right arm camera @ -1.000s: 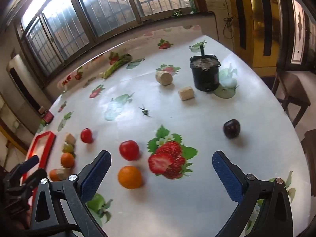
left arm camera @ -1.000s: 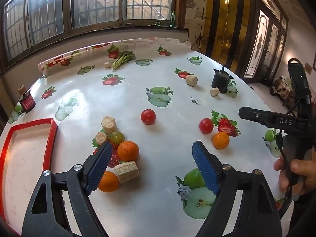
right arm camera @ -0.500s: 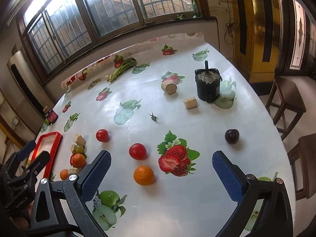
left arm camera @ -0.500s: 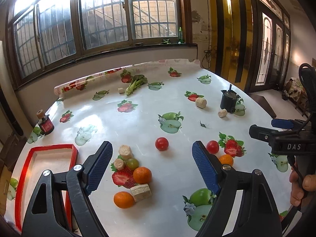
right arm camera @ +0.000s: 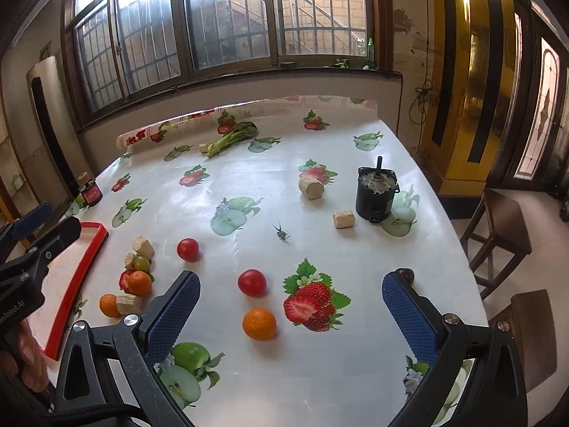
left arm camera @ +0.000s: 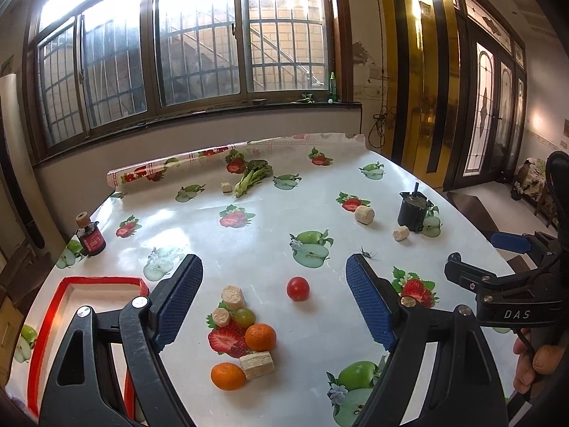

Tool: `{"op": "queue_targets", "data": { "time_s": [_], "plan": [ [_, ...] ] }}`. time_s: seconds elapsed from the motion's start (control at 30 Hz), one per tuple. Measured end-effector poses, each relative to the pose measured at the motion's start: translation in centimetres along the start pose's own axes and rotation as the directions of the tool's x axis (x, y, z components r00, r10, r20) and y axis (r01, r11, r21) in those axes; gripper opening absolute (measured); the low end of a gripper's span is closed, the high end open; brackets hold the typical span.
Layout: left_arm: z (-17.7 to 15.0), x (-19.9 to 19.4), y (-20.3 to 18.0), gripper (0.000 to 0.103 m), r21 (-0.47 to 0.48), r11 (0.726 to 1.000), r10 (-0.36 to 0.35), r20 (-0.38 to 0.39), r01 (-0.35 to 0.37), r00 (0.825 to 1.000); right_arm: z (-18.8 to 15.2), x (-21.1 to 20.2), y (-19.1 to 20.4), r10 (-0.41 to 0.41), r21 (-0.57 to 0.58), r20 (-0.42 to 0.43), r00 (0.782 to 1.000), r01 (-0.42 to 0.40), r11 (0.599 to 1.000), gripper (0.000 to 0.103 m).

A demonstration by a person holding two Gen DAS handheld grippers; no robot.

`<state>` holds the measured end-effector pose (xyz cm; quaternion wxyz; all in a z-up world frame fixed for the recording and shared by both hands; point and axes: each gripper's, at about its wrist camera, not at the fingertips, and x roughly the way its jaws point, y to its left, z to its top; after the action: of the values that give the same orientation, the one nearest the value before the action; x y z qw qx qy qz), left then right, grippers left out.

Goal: Organize fruits
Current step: 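Move both grippers toward the beige blocks beside the black canister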

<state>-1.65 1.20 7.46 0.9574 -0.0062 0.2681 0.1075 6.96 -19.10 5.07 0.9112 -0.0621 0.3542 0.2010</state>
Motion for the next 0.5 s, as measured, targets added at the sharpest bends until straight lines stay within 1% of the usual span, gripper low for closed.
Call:
{"op": "queue_targets", "data": {
  "time_s": [0.07, 0.17, 0.5],
  "plan": [
    [-0.1, 0.0, -0.1, 0.083, -0.001, 1.000, -0.007, 0.003, 0.007, 1.000, 0.0, -0.1, 0.3, -0.018, -0.018, 0.006, 1.000, 0.018, 1.000, 0.103],
    [-0.2, -0.2, -0.2, 0.083, 0.003, 1.000, -0.012, 0.013, 0.012, 1.000, -0.1, -0.3, 1.0, -0.075, -0.053, 0.027, 0.997, 0.076, 0.996, 0.103],
    [-0.4, -0.5, -0.3, 0.083, 0.008, 1.000, -0.011, 0.024, 0.011, 1.000, 0.0, -0.8, 2.2, -0.076, -0.114, 0.054, 0.996, 0.082, 0.990, 0.103]
  ]
}}
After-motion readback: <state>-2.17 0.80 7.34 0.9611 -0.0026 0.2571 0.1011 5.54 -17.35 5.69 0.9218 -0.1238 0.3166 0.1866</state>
